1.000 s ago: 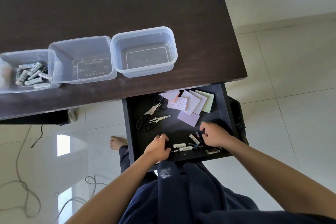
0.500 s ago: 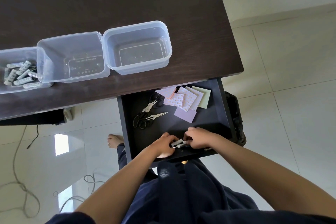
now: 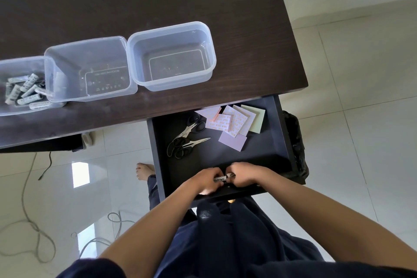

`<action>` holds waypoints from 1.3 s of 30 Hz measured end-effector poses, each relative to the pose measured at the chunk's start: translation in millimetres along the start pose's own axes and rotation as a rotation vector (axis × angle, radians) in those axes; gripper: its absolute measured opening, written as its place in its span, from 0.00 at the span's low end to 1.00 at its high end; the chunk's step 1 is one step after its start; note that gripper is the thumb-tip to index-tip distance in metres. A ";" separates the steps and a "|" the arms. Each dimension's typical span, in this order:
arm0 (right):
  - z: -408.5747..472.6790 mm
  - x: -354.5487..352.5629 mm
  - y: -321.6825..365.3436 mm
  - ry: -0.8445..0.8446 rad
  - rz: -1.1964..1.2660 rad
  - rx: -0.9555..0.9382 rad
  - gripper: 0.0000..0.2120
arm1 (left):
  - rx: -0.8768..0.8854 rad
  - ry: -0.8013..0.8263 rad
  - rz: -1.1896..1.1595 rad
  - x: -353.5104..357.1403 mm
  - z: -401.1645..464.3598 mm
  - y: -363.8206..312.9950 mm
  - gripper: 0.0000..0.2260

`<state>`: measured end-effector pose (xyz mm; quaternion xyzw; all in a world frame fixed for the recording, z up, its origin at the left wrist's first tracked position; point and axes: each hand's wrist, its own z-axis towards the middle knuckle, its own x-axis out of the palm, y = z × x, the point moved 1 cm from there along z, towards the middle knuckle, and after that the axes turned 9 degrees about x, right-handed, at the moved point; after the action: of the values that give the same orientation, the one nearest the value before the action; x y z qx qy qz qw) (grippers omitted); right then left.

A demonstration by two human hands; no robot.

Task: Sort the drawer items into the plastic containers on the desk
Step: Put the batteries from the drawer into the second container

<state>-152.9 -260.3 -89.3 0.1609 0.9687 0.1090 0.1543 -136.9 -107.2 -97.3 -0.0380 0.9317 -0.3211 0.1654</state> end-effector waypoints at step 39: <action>-121.7 -140.7 303.5 -0.535 0.452 -0.400 0.09 | 0.294 -0.923 -0.090 -258.4 -237.1 79.5 0.05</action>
<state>17.5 -48.0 139.9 0.3593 0.7943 0.2809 0.4014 30.5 140.3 102.7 -0.1929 0.7035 -0.4057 0.5508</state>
